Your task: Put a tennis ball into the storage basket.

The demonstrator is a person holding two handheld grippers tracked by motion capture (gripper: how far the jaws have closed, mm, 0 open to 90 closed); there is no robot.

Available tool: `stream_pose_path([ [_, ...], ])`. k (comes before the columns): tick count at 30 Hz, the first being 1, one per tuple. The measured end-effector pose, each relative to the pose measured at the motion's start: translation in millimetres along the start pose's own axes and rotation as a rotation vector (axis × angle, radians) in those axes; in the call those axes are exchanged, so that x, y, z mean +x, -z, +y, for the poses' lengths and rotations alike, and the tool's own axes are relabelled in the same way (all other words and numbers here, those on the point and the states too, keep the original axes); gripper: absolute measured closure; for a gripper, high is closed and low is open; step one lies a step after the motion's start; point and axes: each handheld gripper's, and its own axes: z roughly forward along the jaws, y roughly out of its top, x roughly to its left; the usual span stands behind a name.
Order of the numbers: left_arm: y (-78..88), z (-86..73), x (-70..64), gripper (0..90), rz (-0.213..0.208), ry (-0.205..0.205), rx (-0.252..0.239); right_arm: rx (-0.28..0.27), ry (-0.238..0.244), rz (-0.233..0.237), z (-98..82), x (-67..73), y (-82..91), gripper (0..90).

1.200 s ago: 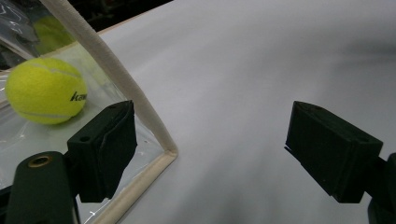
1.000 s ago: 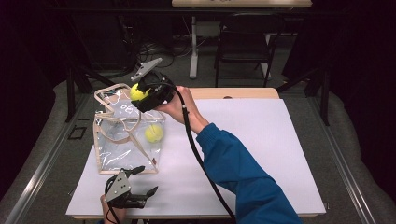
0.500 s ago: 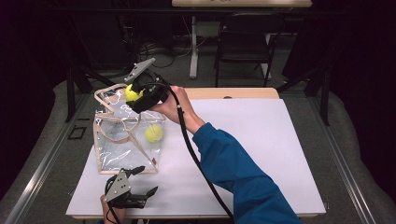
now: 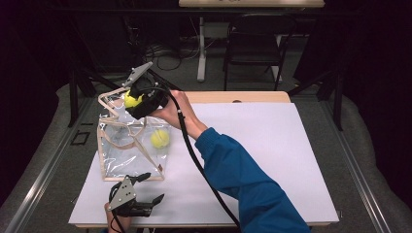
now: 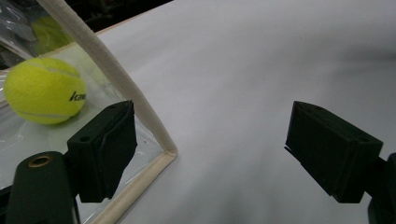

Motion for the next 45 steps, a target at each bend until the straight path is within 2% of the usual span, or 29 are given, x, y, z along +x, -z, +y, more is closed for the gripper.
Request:
stream_pose_path([
  [33, 0.4, 0.0, 0.3, 15.9, -0.006, 0.001, 0.000, 0.041, -0.006, 0.039, 3.6, 6.2, -28.6, 26.5],
  [45, 0.2, -0.1, 0.0, 15.9, -0.007, 0.001, 0.001, 0.062, -0.022, 0.054, 0.6, 8.4, -37.8, 26.4],
])
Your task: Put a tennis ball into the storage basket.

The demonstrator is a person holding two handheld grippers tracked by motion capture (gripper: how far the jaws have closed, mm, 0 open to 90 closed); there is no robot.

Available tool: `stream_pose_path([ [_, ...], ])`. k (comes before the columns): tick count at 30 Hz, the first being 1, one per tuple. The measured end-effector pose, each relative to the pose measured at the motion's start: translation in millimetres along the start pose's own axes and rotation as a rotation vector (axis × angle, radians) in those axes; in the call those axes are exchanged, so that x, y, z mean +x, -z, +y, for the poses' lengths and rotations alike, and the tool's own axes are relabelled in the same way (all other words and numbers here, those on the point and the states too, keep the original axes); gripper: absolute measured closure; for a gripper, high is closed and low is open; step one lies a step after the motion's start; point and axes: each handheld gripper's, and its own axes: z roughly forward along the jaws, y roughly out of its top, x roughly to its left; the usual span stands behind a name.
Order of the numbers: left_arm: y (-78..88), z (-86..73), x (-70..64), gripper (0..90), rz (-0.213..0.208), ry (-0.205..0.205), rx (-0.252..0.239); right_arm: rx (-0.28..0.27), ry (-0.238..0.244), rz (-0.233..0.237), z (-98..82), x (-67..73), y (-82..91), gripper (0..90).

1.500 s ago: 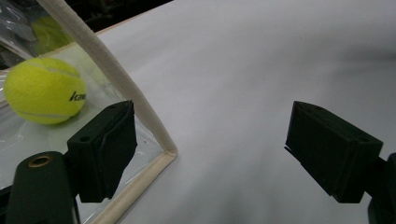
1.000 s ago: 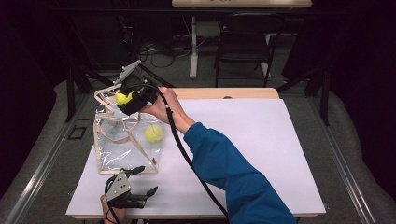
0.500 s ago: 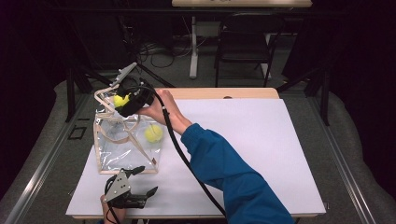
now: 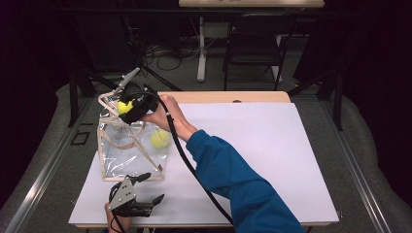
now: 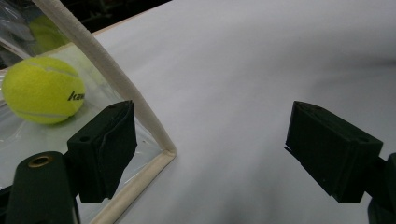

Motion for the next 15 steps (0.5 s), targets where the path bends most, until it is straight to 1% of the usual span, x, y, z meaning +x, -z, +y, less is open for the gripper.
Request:
stream_pose_path([
  [15, 0.0, 0.0, 0.1, 15.9, -0.001, -0.001, 0.000, 0.033, -0.026, 0.002, -3.6, -0.7, -10.8, 26.2],
])
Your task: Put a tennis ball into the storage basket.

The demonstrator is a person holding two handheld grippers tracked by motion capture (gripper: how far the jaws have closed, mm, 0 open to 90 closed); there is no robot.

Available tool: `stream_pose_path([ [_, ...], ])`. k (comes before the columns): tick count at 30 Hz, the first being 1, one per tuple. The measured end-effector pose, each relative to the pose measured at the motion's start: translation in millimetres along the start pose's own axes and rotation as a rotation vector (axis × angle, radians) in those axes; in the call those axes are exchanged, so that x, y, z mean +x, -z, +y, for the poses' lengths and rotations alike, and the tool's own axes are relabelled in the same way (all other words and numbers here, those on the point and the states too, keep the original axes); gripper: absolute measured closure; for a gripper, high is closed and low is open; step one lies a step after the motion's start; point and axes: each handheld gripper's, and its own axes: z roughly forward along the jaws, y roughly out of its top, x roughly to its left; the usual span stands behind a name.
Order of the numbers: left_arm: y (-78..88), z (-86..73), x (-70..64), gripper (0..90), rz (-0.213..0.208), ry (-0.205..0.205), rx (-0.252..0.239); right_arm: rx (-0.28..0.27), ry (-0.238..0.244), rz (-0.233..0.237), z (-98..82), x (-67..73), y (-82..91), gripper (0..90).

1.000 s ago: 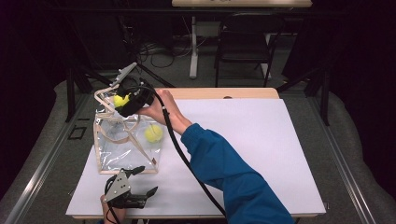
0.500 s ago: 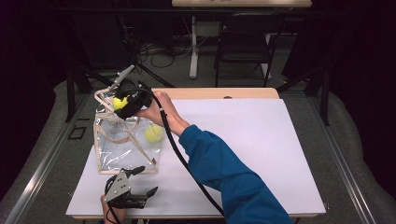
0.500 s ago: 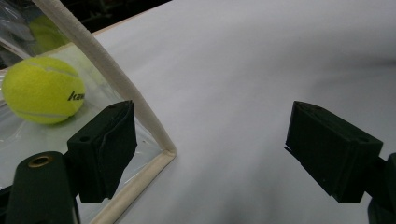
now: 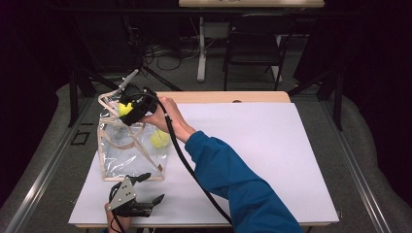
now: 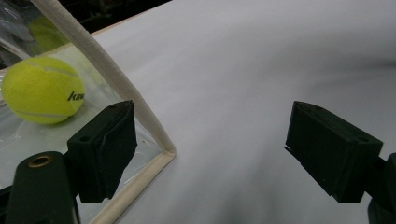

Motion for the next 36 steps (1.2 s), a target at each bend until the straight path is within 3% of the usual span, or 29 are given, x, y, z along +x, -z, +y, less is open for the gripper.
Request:
stream_pose_path([
  [7, -0.1, 0.1, -0.4, 15.9, 0.000, 0.001, 0.000, 0.020, -0.025, 0.018, -2.0, -2.0, -3.7, 22.2],
  [8, -0.2, 0.1, -0.3, 15.9, 0.000, 0.001, 0.000, 0.016, -0.042, 0.011, -2.9, -2.9, -3.1, 13.6],
  [10, -0.2, 0.0, -0.4, 15.9, 0.004, 0.002, -0.001, 0.003, -0.058, 0.009, -3.5, -4.4, -0.3, 7.5],
  [15, -0.2, 0.0, -0.4, 15.9, 0.004, 0.001, 0.000, -0.027, -0.079, 0.016, -6.3, -8.8, 10.3, 0.6],
  [23, -0.7, 0.1, -0.9, 15.9, 0.001, 0.004, 0.002, -0.076, -0.105, 0.032, -20.3, -20.0, 33.7, 0.0],
  [36, -2.0, 0.8, -1.9, 15.9, 0.002, 0.002, 0.005, -0.080, -0.125, 0.005, -47.9, -29.9, 62.2, 0.0],
])
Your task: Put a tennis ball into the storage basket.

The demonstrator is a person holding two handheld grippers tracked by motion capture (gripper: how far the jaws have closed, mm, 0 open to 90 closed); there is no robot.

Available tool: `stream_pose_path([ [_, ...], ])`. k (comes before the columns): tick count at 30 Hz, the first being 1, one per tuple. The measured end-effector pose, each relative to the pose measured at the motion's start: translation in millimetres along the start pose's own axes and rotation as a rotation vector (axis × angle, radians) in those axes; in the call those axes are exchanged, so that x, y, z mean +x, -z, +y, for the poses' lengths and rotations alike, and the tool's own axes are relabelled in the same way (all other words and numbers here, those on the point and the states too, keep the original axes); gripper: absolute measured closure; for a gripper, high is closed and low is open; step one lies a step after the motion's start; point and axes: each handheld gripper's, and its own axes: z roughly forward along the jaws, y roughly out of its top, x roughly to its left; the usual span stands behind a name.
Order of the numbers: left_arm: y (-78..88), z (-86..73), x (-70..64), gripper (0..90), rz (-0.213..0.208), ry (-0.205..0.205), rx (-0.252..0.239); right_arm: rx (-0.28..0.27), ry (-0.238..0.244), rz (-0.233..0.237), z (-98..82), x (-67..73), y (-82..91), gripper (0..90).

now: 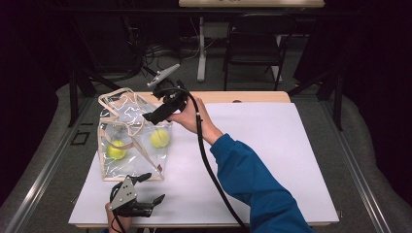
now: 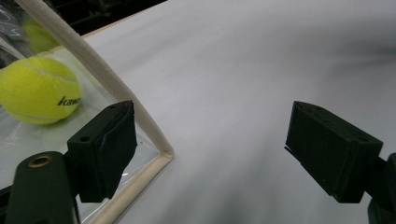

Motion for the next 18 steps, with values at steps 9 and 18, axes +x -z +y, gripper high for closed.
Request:
stream_pose_path([
  [9, -0.8, 0.8, -0.4, 15.9, -0.004, -0.001, 0.003, 0.011, -0.018, -0.017, -22.0, -7.9, 14.8, 0.0],
  [18, -1.2, 1.1, -0.9, 15.9, 0.000, -0.003, 0.002, 0.016, -0.028, -0.026, -41.3, -12.5, 25.1, 0.0],
])
